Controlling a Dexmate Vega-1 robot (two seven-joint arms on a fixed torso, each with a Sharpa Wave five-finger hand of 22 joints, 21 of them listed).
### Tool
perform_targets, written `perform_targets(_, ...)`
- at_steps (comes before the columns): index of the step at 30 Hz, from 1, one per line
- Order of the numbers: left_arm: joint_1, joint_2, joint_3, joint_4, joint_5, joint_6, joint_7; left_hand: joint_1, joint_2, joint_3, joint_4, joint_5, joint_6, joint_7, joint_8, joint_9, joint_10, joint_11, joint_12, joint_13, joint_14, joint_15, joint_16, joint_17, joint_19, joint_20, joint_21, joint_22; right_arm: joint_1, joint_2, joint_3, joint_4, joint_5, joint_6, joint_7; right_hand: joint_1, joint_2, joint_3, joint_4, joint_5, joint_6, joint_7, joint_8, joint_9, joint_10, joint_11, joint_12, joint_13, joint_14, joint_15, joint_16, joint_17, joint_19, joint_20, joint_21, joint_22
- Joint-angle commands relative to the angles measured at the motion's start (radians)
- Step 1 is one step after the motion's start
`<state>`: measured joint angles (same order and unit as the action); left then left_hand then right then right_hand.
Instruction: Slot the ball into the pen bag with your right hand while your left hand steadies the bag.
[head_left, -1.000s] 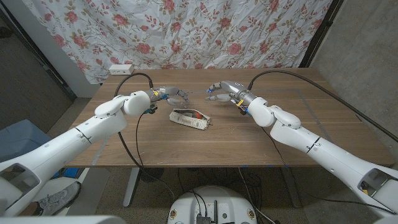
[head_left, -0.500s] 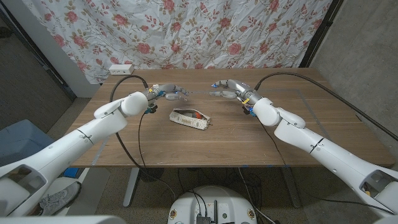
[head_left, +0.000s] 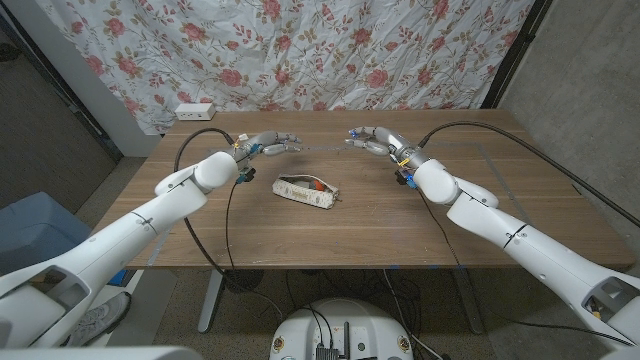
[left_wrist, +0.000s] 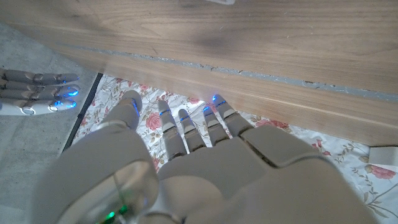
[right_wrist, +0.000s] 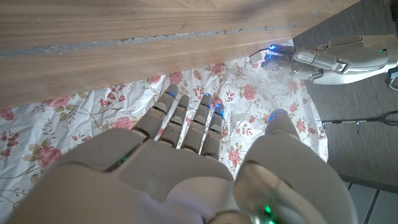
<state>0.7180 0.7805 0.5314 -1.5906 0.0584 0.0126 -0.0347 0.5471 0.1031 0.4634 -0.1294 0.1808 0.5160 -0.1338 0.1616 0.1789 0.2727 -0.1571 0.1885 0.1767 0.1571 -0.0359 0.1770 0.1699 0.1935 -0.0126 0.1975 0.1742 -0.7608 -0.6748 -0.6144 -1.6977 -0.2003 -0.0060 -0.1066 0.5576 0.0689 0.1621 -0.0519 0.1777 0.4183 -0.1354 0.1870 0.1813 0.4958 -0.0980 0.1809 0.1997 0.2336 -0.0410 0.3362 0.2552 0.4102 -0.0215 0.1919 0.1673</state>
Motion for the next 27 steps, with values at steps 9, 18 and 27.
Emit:
perform_targets(9,0.012,-0.096,-0.005,0.166,-0.122,-0.144,0.138,-0.041,0.030,0.001,0.023,-0.005,-0.041,0.025,0.004,0.000,-0.003,0.015,0.001,0.001,-0.001,-0.071,0.001,0.004,0.002,-0.002,-0.001,0.001,-0.020,0.036,0.029,0.066,0.151,0.035,-0.034,-0.055,0.021,-0.010,0.022,0.003,-0.055,0.027,-0.012,0.001,-0.046,0.025,-0.002,-0.005,-0.017,-0.007,-0.018,-0.002,-0.005,-0.003,-0.003,0.003)
perform_targets(18,-0.010,-0.130,0.002,0.255,-0.154,-0.221,0.142,-0.077,0.044,0.001,0.036,-0.008,-0.072,0.037,0.004,-0.001,-0.007,0.024,0.000,0.001,-0.005,-0.071,0.001,0.005,0.005,-0.008,-0.001,0.001,-0.031,0.050,0.045,0.107,0.207,0.071,-0.056,-0.078,0.025,-0.014,0.030,0.004,-0.073,0.033,-0.012,0.001,-0.065,0.033,-0.002,-0.006,-0.016,-0.006,-0.023,-0.004,0.004,-0.006,0.001,0.002)
perform_targets(27,-0.025,-0.160,0.009,0.314,-0.182,-0.269,0.138,-0.103,0.070,0.012,0.049,-0.006,-0.097,0.051,0.007,-0.002,-0.014,0.033,-0.001,0.001,-0.012,-0.063,0.000,0.005,0.004,-0.007,-0.002,0.000,-0.084,0.020,0.082,0.050,0.237,0.032,-0.102,-0.096,0.035,-0.015,0.037,0.006,-0.082,0.043,-0.010,0.000,-0.072,0.044,0.001,-0.007,-0.012,-0.006,-0.026,-0.006,0.010,-0.009,0.002,0.002)
